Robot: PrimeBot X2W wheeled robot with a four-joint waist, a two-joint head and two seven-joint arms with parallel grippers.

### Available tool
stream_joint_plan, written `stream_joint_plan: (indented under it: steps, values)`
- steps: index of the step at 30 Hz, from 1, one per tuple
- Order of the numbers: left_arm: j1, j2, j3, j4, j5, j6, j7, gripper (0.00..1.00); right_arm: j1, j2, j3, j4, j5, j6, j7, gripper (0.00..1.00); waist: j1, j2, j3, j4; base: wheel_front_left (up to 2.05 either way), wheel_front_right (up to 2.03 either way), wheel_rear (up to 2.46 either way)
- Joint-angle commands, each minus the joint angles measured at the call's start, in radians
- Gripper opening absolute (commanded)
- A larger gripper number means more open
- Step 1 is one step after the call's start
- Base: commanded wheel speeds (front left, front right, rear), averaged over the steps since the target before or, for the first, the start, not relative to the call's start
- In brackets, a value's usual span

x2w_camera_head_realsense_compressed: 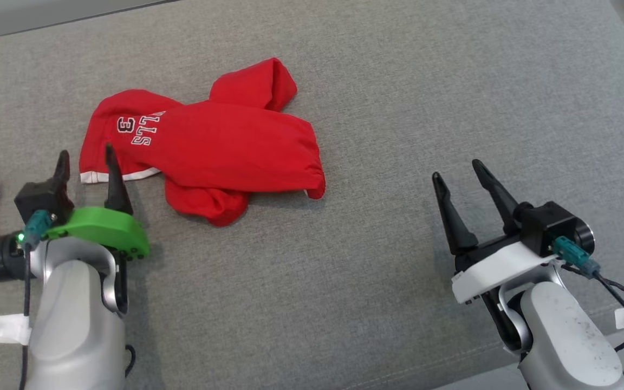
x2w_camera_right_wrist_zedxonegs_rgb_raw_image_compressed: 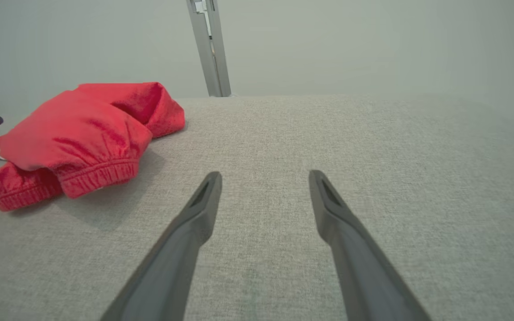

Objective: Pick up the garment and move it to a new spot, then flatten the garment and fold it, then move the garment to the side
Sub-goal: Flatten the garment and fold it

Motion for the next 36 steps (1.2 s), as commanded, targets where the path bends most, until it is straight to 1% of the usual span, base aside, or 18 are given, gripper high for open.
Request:
stream_joint_plan:
  steps: [1, 7, 9, 10, 14, 18, 21, 24, 28, 36]
  values:
    - [0.034, -0.009, -0.002, -0.023, 0.007, -0.008, 0.0, 1.0, -0.007, -0.007, 0.022, 0.001, 0.006, -0.001, -0.001, 1.0, -0.0001, 0.0, -0.029, 0.061, 0.0, 0.0, 0.0]
    - [0.146, -0.041, -0.04, -0.142, -0.003, -0.035, 0.0, 1.0, -0.021, -0.026, 0.139, 0.047, 0.047, -0.001, -0.001, 1.0, -0.0001, 0.0, -0.068, 0.183, 0.0, 0.0, 0.0]
    - [0.179, -0.043, -0.064, -0.175, -0.016, -0.041, 0.0, 1.0, -0.026, -0.031, 0.181, 0.074, 0.067, -0.001, -0.001, 1.0, -0.0001, 0.0, -0.079, 0.224, 0.0, 0.0, 0.0]
    - [0.194, -0.044, -0.09, -0.187, -0.033, -0.044, 0.0, 1.0, -0.029, -0.037, 0.196, 0.087, 0.074, -0.001, -0.001, 1.0, -0.0001, 0.0, -0.084, 0.245, 0.0, 0.0, 0.0]
    - [0.252, -0.043, -0.157, -0.241, -0.086, -0.028, 0.0, 1.0, -0.048, -0.036, 0.243, 0.138, 0.124, -0.001, -0.001, 1.0, -0.0001, 0.0, -0.097, 0.313, 0.0, 0.0, 0.0]
    - [0.291, -0.044, -0.202, -0.28, -0.112, -0.012, 0.0, 1.0, -0.062, -0.038, 0.25, 0.168, 0.158, -0.001, -0.001, 1.0, -0.0001, 0.0, -0.101, 0.363, 0.0, 0.0, 0.0]
    - [0.312, -0.044, -0.216, -0.301, -0.123, -0.001, 0.0, 1.0, -0.067, -0.037, 0.243, 0.181, 0.162, -0.001, -0.001, 1.0, -0.0001, 0.0, -0.104, 0.387, 0.0, 0.0, 0.0]
    - [0.324, -0.044, -0.222, -0.319, -0.134, 0.009, 0.0, 1.0, -0.069, -0.032, 0.206, 0.178, 0.151, -0.001, -0.001, 1.0, -0.0001, 0.0, -0.103, 0.399, 0.0, 0.0, 0.0]
    - [0.334, -0.044, -0.227, -0.333, -0.136, 0.013, 0.0, 1.0, -0.045, -0.019, 0.156, 0.208, 0.131, -0.001, -0.001, 1.0, -0.0001, 0.0, -0.102, 0.403, 0.0, 0.0, 0.0]
    - [0.328, -0.044, -0.243, -0.346, -0.144, 0.018, 0.0, 1.0, -0.022, -0.004, 0.116, 0.252, 0.119, -0.001, -0.001, 1.0, -0.0001, 0.0, -0.094, 0.402, 0.0, 0.0, 0.0]
